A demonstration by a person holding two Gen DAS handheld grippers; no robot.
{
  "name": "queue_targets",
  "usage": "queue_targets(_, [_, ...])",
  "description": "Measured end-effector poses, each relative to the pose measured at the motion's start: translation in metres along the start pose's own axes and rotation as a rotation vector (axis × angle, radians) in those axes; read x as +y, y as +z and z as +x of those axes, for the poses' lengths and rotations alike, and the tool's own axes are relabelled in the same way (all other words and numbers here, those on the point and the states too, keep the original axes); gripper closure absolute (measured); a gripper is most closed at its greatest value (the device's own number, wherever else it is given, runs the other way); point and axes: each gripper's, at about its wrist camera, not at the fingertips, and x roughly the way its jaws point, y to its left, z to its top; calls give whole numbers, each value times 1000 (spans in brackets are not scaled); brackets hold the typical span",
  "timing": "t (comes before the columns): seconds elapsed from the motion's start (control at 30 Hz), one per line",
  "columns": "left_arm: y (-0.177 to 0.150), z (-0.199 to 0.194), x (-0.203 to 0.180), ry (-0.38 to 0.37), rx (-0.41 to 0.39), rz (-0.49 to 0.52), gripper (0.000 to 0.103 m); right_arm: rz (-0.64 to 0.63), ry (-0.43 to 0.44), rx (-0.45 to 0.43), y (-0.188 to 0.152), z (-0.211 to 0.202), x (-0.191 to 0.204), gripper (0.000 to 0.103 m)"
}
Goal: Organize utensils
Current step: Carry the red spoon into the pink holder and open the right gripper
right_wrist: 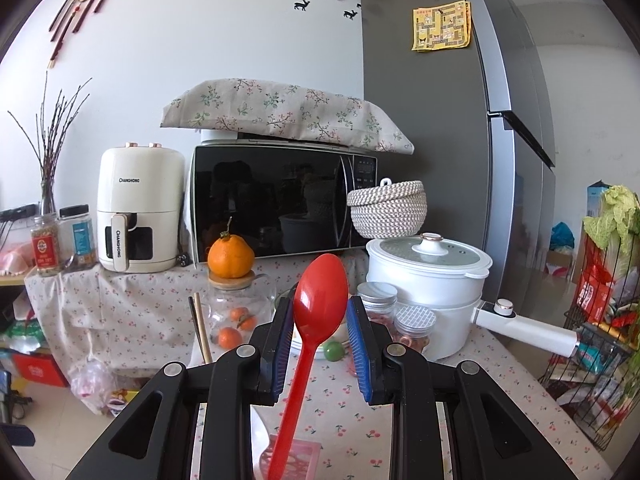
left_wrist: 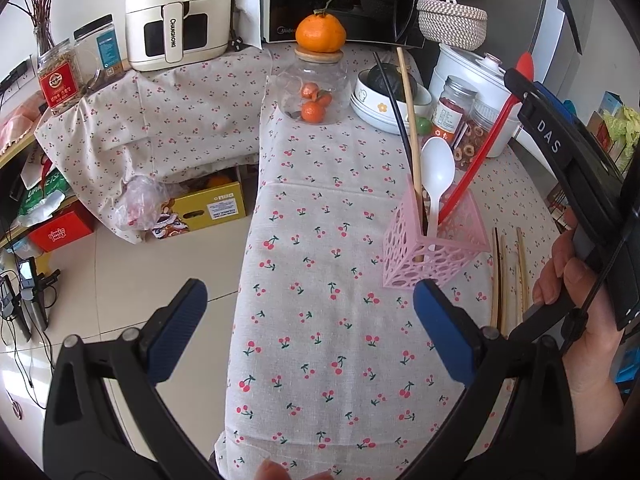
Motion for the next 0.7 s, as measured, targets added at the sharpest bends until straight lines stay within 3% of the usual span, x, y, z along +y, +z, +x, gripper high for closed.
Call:
queue_targets(0.1, [0, 1, 0, 1, 2, -3, 1, 4, 0, 3, 1, -1, -1, 75])
queue_targets(0.2, [0, 1, 1, 2, 2, -3, 1, 18, -1, 8, 1, -1, -3, 66])
queue_targets(0.4, [0, 1, 2, -3, 4, -5, 1, 39, -4, 24, 3, -1, -10, 64])
queue_targets(0.7, [1, -7, -10, -14, -16, 17, 1, 83, -16, 55, 16, -22, -40, 54])
